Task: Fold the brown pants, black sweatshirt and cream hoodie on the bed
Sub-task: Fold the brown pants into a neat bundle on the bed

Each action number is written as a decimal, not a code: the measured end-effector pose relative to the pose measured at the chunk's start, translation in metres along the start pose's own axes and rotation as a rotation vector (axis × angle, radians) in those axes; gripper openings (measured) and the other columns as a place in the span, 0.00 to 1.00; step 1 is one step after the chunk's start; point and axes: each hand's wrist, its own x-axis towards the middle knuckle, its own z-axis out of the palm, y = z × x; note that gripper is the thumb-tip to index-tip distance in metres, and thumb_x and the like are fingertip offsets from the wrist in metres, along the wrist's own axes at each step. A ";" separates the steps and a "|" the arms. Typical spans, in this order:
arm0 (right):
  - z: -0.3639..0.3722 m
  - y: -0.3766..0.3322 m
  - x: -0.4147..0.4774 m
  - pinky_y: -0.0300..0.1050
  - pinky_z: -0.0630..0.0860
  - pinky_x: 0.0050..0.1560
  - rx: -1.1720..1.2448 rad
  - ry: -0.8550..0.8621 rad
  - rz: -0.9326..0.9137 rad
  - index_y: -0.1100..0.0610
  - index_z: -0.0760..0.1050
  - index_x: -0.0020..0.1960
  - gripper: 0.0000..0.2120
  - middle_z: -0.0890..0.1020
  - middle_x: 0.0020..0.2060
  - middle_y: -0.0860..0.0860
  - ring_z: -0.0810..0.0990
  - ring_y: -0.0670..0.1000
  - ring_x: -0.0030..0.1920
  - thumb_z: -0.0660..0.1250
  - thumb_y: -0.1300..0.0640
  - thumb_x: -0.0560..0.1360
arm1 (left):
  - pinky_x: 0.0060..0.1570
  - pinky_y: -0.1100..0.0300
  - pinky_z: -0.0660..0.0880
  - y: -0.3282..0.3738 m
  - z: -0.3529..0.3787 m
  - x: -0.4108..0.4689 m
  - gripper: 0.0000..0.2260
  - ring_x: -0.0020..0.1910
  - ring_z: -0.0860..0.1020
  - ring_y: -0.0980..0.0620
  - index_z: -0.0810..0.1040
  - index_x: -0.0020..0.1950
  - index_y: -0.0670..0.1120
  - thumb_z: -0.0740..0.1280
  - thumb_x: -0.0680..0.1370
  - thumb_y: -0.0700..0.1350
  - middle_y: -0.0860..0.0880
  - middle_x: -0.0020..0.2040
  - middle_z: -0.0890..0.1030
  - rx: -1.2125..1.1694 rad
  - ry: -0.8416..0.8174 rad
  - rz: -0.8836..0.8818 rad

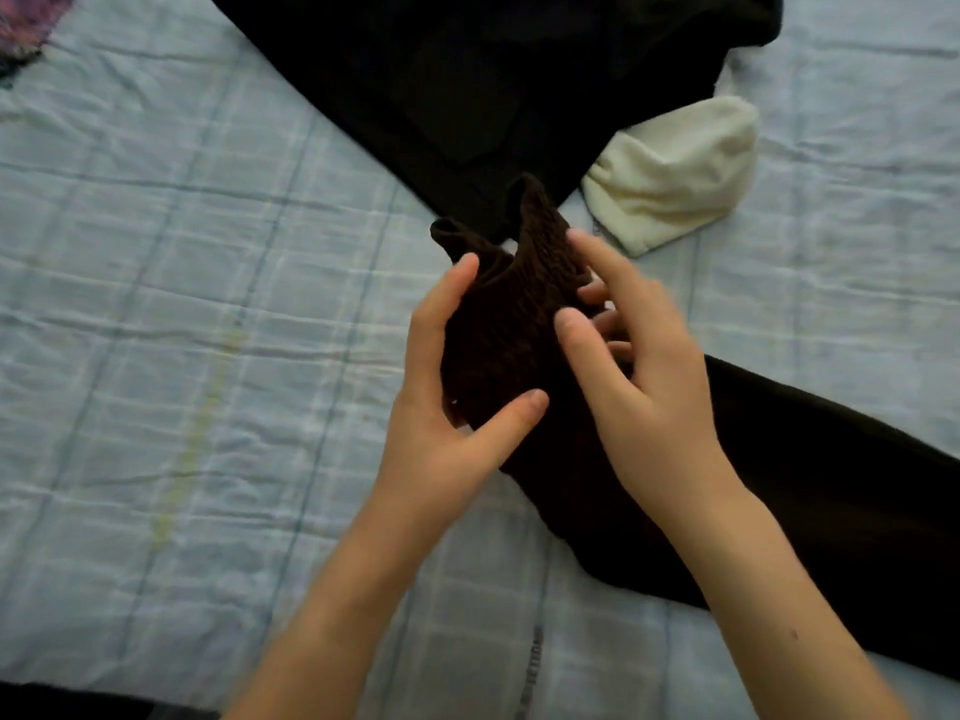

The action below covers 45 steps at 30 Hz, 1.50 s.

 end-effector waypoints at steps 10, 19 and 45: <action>-0.184 0.044 -0.069 0.50 0.77 0.63 0.325 0.014 0.203 0.32 0.63 0.74 0.29 0.79 0.62 0.37 0.79 0.42 0.63 0.64 0.39 0.74 | 0.58 0.56 0.77 0.025 0.171 -0.029 0.41 0.57 0.78 0.67 0.62 0.74 0.61 0.77 0.64 0.51 0.67 0.56 0.81 0.308 -0.258 -0.041; -0.293 0.149 -0.137 0.42 0.82 0.48 0.431 0.012 0.419 0.28 0.66 0.69 0.33 0.79 0.60 0.34 0.82 0.43 0.59 0.75 0.43 0.68 | 0.46 0.65 0.76 -0.017 0.309 -0.084 0.33 0.49 0.76 0.62 0.70 0.68 0.62 0.71 0.63 0.56 0.58 0.49 0.77 0.667 -0.416 0.122; -0.260 0.228 -0.173 0.59 0.56 0.77 -0.642 0.212 0.331 0.52 0.63 0.78 0.28 0.63 0.78 0.56 0.59 0.60 0.78 0.59 0.52 0.78 | 0.74 0.34 0.45 -0.123 0.320 -0.055 0.28 0.79 0.46 0.39 0.53 0.80 0.56 0.49 0.81 0.63 0.48 0.81 0.53 1.415 -0.535 0.421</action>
